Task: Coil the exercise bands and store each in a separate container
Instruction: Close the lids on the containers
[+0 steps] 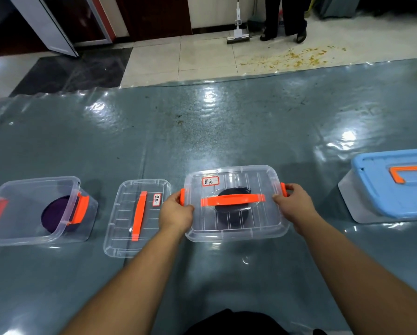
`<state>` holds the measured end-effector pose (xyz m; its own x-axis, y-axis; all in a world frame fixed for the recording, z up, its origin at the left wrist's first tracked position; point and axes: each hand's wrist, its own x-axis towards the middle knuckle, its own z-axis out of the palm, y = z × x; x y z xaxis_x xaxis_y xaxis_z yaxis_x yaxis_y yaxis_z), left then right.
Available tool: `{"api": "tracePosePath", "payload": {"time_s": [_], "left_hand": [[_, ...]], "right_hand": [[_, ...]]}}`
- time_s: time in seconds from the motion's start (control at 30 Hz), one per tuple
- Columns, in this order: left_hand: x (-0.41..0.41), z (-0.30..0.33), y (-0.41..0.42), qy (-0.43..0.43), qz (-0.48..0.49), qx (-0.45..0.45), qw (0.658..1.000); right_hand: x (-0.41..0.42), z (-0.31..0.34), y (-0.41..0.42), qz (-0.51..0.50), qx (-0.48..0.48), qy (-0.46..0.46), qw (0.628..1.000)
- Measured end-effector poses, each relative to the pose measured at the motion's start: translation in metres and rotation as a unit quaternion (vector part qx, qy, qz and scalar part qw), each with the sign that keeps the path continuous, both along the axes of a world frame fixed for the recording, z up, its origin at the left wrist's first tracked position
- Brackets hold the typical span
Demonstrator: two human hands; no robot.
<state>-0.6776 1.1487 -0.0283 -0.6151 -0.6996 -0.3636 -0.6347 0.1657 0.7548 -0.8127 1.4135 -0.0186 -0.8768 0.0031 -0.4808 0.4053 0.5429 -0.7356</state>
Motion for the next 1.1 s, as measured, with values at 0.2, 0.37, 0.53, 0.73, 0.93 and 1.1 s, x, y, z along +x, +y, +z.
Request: {"api": "tracePosePath", "payload": {"time_s": [0.2, 0.37, 0.53, 0.73, 0.93, 1.1], "left_hand": [[0.001, 0.004, 0.007, -0.003, -0.010, -0.037, 0.999], [0.002, 0.005, 0.006, -0.015, -0.015, -0.038, 0.999], [0.001, 0.008, 0.005, -0.029, -0.029, -0.050, 0.998], [0.006, 0.020, 0.004, -0.075, -0.098, -0.102, 0.987], [0.042, 0.024, 0.015, -0.086, -0.098, -0.135, 0.982], [0.088, 0.017, 0.028, -0.112, -0.049, -0.111, 0.986]], "right_hand": [[0.007, 0.005, -0.005, 0.047, 0.056, 0.042, 0.996], [0.012, 0.005, -0.009, 0.083, 0.110, 0.077, 0.987], [0.014, 0.005, -0.011, 0.099, 0.142, 0.092, 0.981], [0.014, 0.014, -0.011, 0.149, 0.165, 0.057, 0.973], [0.043, 0.024, -0.017, 0.240, 0.172, 0.168, 0.940], [0.073, 0.022, -0.038, 0.319, 0.184, 0.222, 0.903]]}}
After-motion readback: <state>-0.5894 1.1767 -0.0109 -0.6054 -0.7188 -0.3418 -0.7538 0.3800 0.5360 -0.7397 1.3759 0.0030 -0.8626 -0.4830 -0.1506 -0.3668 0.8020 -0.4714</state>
